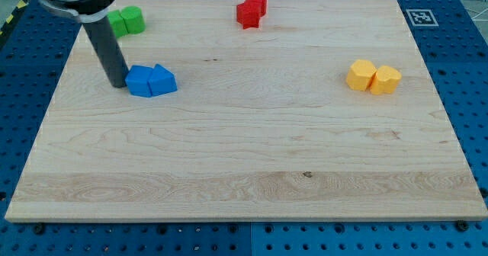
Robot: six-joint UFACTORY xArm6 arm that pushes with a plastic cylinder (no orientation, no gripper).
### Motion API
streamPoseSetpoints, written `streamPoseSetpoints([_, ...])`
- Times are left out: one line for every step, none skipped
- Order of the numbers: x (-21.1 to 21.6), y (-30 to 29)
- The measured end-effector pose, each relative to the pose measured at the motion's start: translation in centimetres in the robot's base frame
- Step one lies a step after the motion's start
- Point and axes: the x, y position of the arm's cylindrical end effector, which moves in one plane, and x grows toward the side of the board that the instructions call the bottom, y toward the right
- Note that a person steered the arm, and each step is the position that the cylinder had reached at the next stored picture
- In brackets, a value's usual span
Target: Push the green star up a bit
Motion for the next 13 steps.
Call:
streamPoseSetpoints([0.0,2.2])
streamPoseSetpoints([0.0,4.1])
streamPoseSetpoints([-0.5,4.8])
streamPoseSetpoints([-2.8,4.2])
streamPoseSetpoints([-5.1,2.1])
streamPoseSetpoints([-6.0,-0.5])
streamPoseSetpoints([-6.0,-4.4])
streamPoseSetpoints([-7.4,-7.2])
streamPoseSetpoints([-10.4,-7.2])
streamPoseSetpoints([-12.9,-7.7])
streamPoseSetpoints([-14.6,-8.2])
streamPoseSetpoints([-15.7,-8.2])
streamPoseSetpoints([-16.6,-8.3])
